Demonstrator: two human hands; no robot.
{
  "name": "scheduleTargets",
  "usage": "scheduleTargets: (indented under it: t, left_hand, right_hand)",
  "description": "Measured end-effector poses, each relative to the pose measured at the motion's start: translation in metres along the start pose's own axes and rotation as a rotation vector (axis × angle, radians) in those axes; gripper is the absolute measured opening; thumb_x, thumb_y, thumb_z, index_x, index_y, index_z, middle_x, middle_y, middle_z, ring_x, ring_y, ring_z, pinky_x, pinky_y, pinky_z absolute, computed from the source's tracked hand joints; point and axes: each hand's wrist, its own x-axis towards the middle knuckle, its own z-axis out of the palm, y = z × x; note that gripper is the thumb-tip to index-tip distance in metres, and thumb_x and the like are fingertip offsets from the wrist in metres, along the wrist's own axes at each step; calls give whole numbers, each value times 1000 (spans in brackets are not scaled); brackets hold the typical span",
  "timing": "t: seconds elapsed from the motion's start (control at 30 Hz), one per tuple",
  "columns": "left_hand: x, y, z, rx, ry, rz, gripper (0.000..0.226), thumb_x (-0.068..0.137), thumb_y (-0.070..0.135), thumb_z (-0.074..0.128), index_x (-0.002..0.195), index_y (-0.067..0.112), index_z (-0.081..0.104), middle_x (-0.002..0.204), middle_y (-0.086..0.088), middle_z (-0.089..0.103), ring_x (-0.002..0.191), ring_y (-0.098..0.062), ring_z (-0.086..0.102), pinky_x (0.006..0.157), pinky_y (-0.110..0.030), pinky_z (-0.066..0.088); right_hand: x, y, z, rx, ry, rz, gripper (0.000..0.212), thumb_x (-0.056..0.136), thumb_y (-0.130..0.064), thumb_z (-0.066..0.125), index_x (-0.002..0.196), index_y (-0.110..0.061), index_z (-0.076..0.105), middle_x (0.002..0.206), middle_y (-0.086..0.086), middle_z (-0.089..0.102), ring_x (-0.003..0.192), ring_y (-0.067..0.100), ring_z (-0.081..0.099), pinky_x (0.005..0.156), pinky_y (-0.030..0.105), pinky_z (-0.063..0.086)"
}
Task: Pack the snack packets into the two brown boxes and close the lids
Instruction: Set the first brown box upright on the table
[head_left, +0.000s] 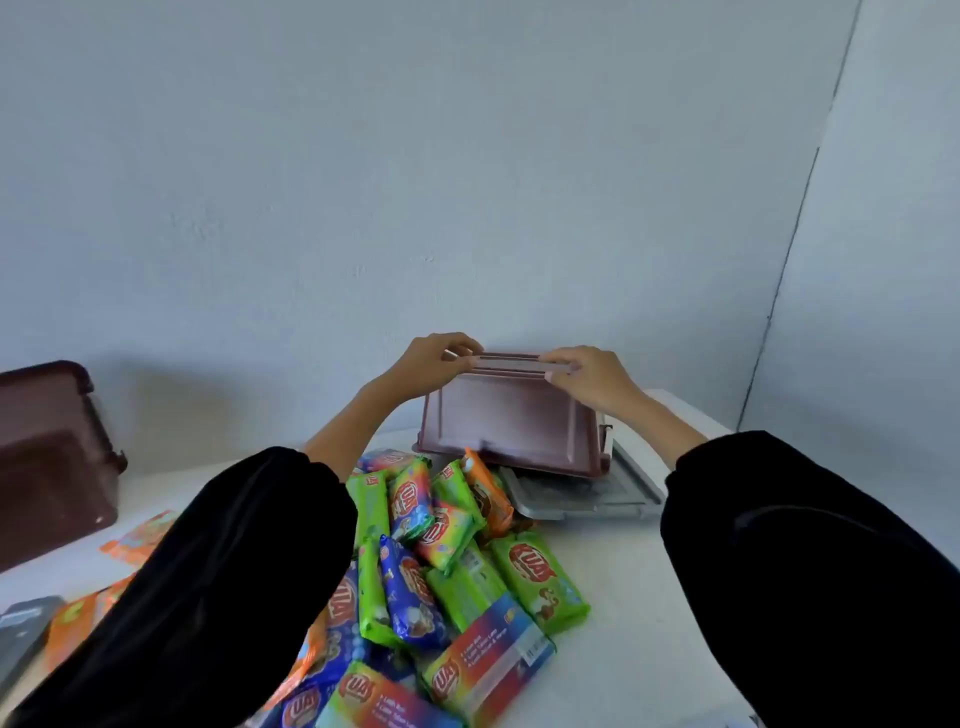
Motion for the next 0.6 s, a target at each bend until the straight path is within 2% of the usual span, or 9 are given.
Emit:
scheduleTargets:
  t: [0.07,0.17,0.27,0.37,0.47,0.53,0.6]
  left_hand:
    - [12,-10,7,6,-1,10,27,94,22,52,118,13,61,123,-8,61,115,-21,54,90,-21,37]
    - [38,-34,18,7,-4,-29,26,94,27,52,116,17,62,128,-6,56,122,-20,47,101,-28,33]
    - [59,-43,24,20,-19,-62,29,94,28,51,118,14,62,129,-5,55,122,-19,45,100,-27,30]
    - [71,-55,34,12,-67,-100,33,94,31,51,116,11,65,121,-7,63,113,-19,53,90,-23,34]
    - [77,-68,40,4,-82,-165,51,83,55,53,110,15,69,102,-13,69,94,-24,61,77,-27,39]
    - [79,-73,41,-34,-88,-181,55,78,61,55,112,19,67,108,-10,68,99,-20,60,87,-30,41]
    - [77,-72,41,-34,-118,-180,49,79,52,63,117,19,64,119,-4,63,107,-14,55,95,-26,37]
  right_hand:
    - [11,11,10,-36,57,-36,31,90,-27,56,120,-21,62,130,4,58,122,23,50,109,42,32]
    - [33,32,27,-62,60,-56,32,86,-34,59,116,-27,64,126,5,61,120,25,51,106,48,34]
    - [55,47,30,-78,44,-44,34,85,-41,60,117,-30,63,127,5,59,123,26,48,106,47,33]
    - [65,66,36,-6,32,-11,37,81,-51,61,112,-32,66,127,2,59,124,21,47,106,43,35]
    - [63,74,39,80,49,12,41,75,-60,61,107,-35,68,129,1,55,129,20,41,106,40,37]
    - [60,74,40,127,95,32,39,74,-55,65,106,-34,68,136,3,46,133,22,34,108,38,31]
    - [54,75,42,157,149,59,38,74,-48,70,109,-33,67,145,5,34,137,23,26,110,35,24]
